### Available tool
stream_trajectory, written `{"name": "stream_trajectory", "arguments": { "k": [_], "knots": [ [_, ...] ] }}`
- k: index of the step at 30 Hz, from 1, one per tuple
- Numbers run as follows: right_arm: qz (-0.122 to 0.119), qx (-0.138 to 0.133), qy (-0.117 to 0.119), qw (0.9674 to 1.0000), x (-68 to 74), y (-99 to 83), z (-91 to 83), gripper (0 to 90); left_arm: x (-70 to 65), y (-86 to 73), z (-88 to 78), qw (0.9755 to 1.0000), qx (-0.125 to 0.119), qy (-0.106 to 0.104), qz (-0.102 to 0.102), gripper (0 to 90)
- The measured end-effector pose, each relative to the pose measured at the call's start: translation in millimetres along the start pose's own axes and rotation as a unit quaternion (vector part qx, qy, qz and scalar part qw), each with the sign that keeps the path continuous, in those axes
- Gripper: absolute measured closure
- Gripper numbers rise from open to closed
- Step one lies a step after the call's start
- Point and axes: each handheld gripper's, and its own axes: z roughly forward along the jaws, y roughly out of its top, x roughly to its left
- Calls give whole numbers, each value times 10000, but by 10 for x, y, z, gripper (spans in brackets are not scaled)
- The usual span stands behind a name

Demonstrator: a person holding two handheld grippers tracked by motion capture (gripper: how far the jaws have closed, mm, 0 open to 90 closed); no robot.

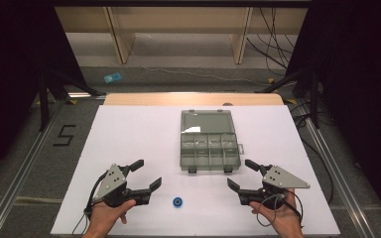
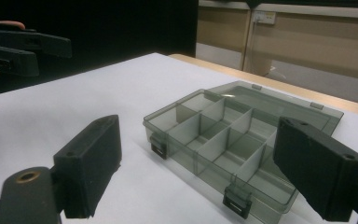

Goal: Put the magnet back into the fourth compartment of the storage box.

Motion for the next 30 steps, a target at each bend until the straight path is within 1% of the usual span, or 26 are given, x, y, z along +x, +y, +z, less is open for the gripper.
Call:
{"name": "stream_trajectory", "arguments": {
  "k": [1, 2, 3, 4, 9, 10, 11, 12, 13, 14, 18, 19, 20, 21, 22, 23, 24, 25, 26, 27, 28, 30],
  "knots": [
    [16, 12, -2, 10000, 0, -1, 0, 166, -1, 1, -2, 10000, -6, 4, -12, 164],
    [9, -65, -55, 10000, 0, -6, 7, 166, -2, 2, -3, 10000, -11, 6, -17, 164],
    [51, -23, -52, 10000, 6, -6, 4, 166, -1, 2, -5, 10000, -11, 7, -14, 164],
    [42, -18, -45, 10000, 6, -6, 6, 166, -1, 3, -5, 10000, -11, 5, -14, 164],
    [35, 72, 55, 10000, 15, -4, 11, 167, 3, 6, -6, 10000, -14, 7, 18, 164],
    [71, -21, 96, 9999, 25, -11, 32, 167, 3, 5, -6, 10000, -16, 10, 17, 164],
    [71, -21, 96, 9999, 25, -11, 32, 167, 3, 5, -6, 10000, -16, 10, 17, 164],
    [11, 53, 99, 9999, 29, -7, 30, 167, 1, 4, -6, 10000, -13, 12, -7, 164],
    [1, 85, 83, 9999, 34, -5, 30, 167, 1, 3, -5, 10000, -11, 13, -7, 164],
    [17, 24, 147, 9999, 41, -9, 48, 167, 1, 3, -5, 10000, -11, 13, -9, 164],
    [-15, 115, 178, 9998, 49, 10, 57, 159, -1, 1, -3, 10000, -9, 12, -13, 164],
    [-89, 185, 190, 9996, 43, 21, 55, 159, -1, 0, 0, 10000, -15, 13, -26, 164],
    [-47, 231, 236, 9994, 54, 26, 67, 159, -1, 0, 1, 10000, -19, 15, -27, 164],
    [-41, 308, 329, 9990, 63, 36, 77, 159, -1, 0, 1, 10000, -18, 15, -29, 164],
    [-41, 308, 329, 9990, 63, 36, 77, 159, -1, 0, 1, 10000, -18, 15, -29, 164],
    [-108, 361, 399, 9985, 95, 52, 100, 160, 2, 1, 1, 10000, -21, 14, -11, 164],
    [-209, 326, 422, 9984, 103, 62, 123, 160, 0, 0, 1, 10000, -21, 18, -32, 164],
    [-270, 392, 478, 9977, 117, 75, 135, 160, 2, 0, 2, 10000, -20, 20, -18, 164],
    [-270, 392, 478, 9977, 117, 75, 135, 160, 2, 0, 2, 10000, -20, 20, -18, 164],
    [-328, 525, 561, 9965, 157, 97, 164, 160, 1, 0, 1, 10000, -18, 21, -7, 164],
    [-328, 525, 561, 9965, 157, 97, 164, 160, 1, 0, 1, 10000, -18, 21, -7, 164],
    [-389, 634, 693, 9948, 186, 113, 205, 160, -1, 2, -3, 10000, -13, 21, -11, 164]
  ]
}}
